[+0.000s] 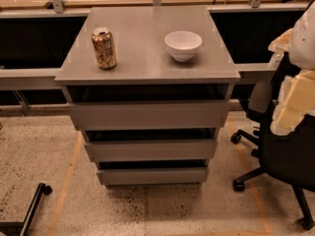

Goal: Open middle drawer

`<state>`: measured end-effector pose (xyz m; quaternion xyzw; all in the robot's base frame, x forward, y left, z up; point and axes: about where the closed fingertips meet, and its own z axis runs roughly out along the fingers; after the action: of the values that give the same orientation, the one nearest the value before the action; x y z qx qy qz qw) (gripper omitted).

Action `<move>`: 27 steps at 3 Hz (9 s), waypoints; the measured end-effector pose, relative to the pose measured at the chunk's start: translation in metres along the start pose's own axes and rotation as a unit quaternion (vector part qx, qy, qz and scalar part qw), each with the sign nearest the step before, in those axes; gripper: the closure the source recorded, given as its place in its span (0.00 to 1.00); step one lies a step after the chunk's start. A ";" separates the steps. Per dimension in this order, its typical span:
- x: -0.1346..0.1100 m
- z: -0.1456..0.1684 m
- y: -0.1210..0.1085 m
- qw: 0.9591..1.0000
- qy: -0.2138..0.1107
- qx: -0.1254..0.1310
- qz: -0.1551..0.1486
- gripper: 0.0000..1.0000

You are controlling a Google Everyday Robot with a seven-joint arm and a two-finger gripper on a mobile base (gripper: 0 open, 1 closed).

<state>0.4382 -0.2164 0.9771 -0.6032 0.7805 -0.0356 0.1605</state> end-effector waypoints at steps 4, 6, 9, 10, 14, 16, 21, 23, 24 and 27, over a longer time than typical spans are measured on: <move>-0.031 0.087 -0.019 1.000 -0.013 -0.009 -0.002 0.00; -0.045 0.153 -0.013 0.999 -0.038 -0.027 0.015 0.00; -0.066 0.218 -0.028 0.994 -0.085 -0.059 0.023 0.00; -0.059 0.228 -0.021 0.993 -0.091 -0.063 0.037 0.00; -0.045 0.351 -0.012 0.981 -0.147 -0.116 0.055 0.00; -0.032 0.388 -0.011 0.976 -0.142 -0.138 0.094 0.00; -0.019 0.498 -0.002 0.974 -0.098 -0.173 0.110 0.00; -0.002 0.528 -0.022 0.977 -0.094 -0.148 0.120 0.00; 0.002 0.538 -0.039 0.979 -0.101 -0.134 0.119 0.00; 0.006 0.583 -0.057 0.971 -0.130 -0.144 0.142 0.00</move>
Offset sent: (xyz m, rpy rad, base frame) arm 0.0465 0.0157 -0.0444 0.0002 -0.0191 0.0388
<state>0.6610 -0.1571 0.4381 -0.5026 0.8276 0.1787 0.1751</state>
